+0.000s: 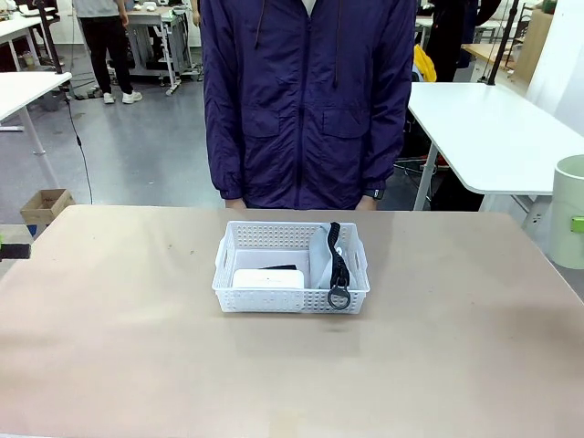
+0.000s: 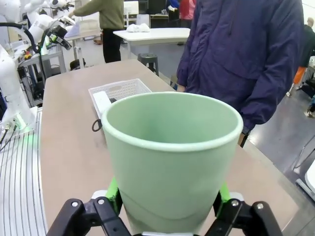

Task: Efficiently arrange items inside the basket to fit them all.
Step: Pick up the Reusable plastic cup and place it inside the Organizing basket.

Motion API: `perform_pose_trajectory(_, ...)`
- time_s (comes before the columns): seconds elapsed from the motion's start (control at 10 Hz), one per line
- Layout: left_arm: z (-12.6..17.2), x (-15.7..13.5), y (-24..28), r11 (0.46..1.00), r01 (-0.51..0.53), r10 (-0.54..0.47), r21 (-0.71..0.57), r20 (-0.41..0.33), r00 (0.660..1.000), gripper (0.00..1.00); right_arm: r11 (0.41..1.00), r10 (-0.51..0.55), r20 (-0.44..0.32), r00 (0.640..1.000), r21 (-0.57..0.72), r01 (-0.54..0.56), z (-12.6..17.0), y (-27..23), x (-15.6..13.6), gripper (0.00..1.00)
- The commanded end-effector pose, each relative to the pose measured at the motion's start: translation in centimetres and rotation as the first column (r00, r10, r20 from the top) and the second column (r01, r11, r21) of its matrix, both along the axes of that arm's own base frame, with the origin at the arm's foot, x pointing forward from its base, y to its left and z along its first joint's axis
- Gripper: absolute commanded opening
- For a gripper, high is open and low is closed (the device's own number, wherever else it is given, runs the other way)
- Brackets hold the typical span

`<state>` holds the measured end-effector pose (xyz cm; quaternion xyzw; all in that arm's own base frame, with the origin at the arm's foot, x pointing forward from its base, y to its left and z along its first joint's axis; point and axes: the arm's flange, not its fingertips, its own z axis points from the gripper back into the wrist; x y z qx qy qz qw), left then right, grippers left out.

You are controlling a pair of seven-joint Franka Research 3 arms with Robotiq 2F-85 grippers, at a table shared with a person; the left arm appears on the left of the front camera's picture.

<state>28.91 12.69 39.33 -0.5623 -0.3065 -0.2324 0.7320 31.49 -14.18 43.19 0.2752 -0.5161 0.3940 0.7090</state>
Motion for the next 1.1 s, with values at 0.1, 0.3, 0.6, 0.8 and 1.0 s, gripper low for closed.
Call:
perform_pose_trajectory(0.1,0.2,-0.3,-0.2,1.0,0.002,-0.002,-0.003,0.0,1.0,1.0,0.994,0.047,0.032,0.998,-0.099,-0.044,3.0,5.4,1.6,0.86)
perform_pose_trajectory(0.3,0.2,-0.3,-0.2,1.0,0.002,-0.002,-0.003,0.0,1.0,1.0,0.966,0.183,0.042,0.982,-0.193,-0.172,6.1,13.3,3.0,0.86)
perform_pose_trajectory(0.6,0.2,-0.3,-0.2,1.0,0.002,-0.002,-0.003,0.0,1.0,1.0,0.879,0.371,0.045,0.927,-0.34,-0.335,7.2,28.4,5.1,0.86)
perform_pose_trajectory(0.8,0.2,-0.3,-0.2,1.0,0.002,-0.002,-0.003,0.0,1.0,1.0,0.837,0.391,0.125,0.912,-0.46,-0.296,6.9,36.0,5.6,0.86)
perform_pose_trajectory(1.0,0.2,-0.3,-0.2,1.0,0.002,-0.002,-0.003,0.0,1.0,1.0,0.775,0.425,0.139,0.894,-0.566,-0.281,5.3,42.8,6.7,0.86)
